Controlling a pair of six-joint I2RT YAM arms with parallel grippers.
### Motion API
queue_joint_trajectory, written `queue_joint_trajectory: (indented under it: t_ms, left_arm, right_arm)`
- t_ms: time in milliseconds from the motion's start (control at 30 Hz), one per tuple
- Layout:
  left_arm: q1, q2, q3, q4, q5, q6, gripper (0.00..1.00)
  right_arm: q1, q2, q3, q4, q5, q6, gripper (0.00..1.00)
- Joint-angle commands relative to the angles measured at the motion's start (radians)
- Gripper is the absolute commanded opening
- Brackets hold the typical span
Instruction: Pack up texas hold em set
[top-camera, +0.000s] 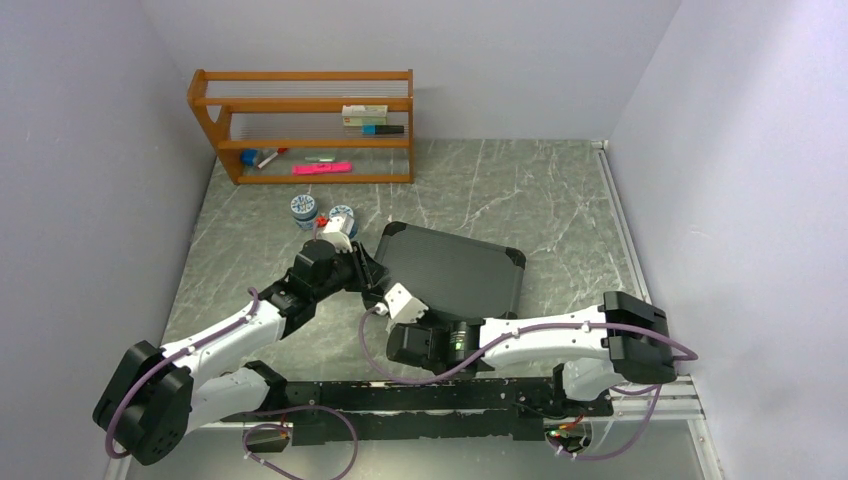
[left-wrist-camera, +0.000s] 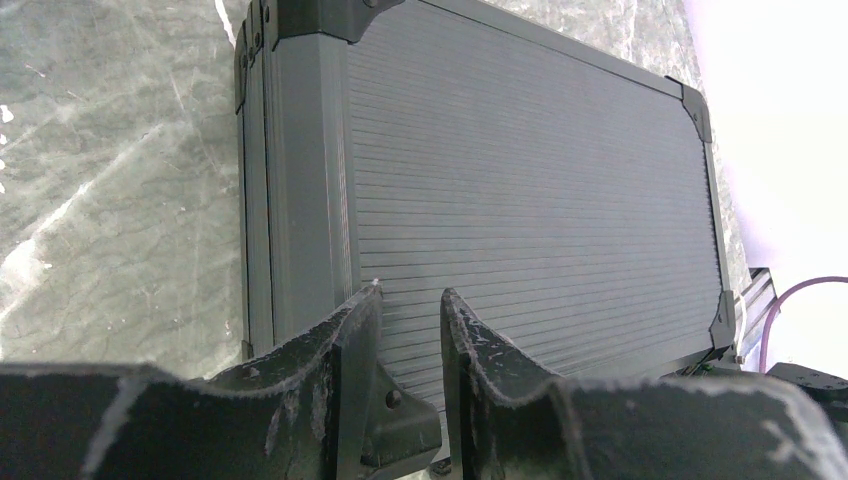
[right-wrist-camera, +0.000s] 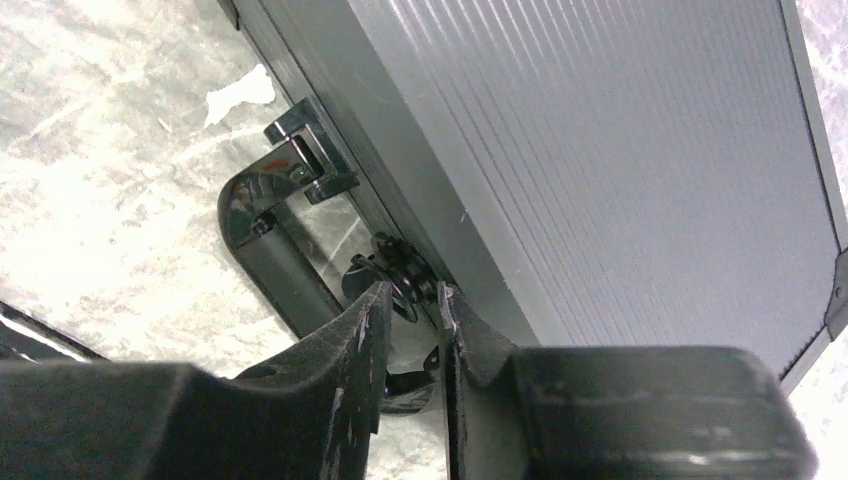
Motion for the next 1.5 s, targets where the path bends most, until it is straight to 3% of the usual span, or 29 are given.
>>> queue_joint_trajectory:
  t_ms: [0, 233, 467, 900, 1033, 1267, 1467]
  left_arm:
    - [0.007, 0.054, -0.054, -0.277, -0.038, 0.040, 0.37]
    - [0.007, 0.033, -0.050, -0.311, -0.081, 0.046, 0.38]
    - [0.008, 0.043, -0.022, -0.300, -0.073, 0.052, 0.39]
    - [0.007, 0.078, -0.003, -0.291, -0.038, 0.063, 0.40]
    - [0.008, 0.086, -0.001, -0.294, -0.041, 0.067, 0.41]
    - [0.007, 0.097, 0.007, -0.305, -0.041, 0.062, 0.40]
    - [0.007, 0.102, 0.008, -0.313, -0.055, 0.049, 0.40]
  right_arm:
    - [-0.051, -0.016, 0.054, -0.041, 0.090, 0.069, 0.26]
    - [-0.065, 0.002, 0.074, -0.070, 0.095, 0.121, 0.18]
    - [-0.082, -0.114, 0.064, -0.016, 0.018, 0.108, 0.10]
    - [-0.118, -0.307, -0.132, 0.084, -0.353, 0.153, 0.15]
    - [-0.153, -0.303, -0.164, 0.155, -0.436, 0.125, 0.16]
    - [-0.209, -0.207, -0.148, 0.197, -0.445, 0.081, 0.16]
    - [-0.242, -0.135, -0.140, 0.194, -0.340, 0.088, 0.15]
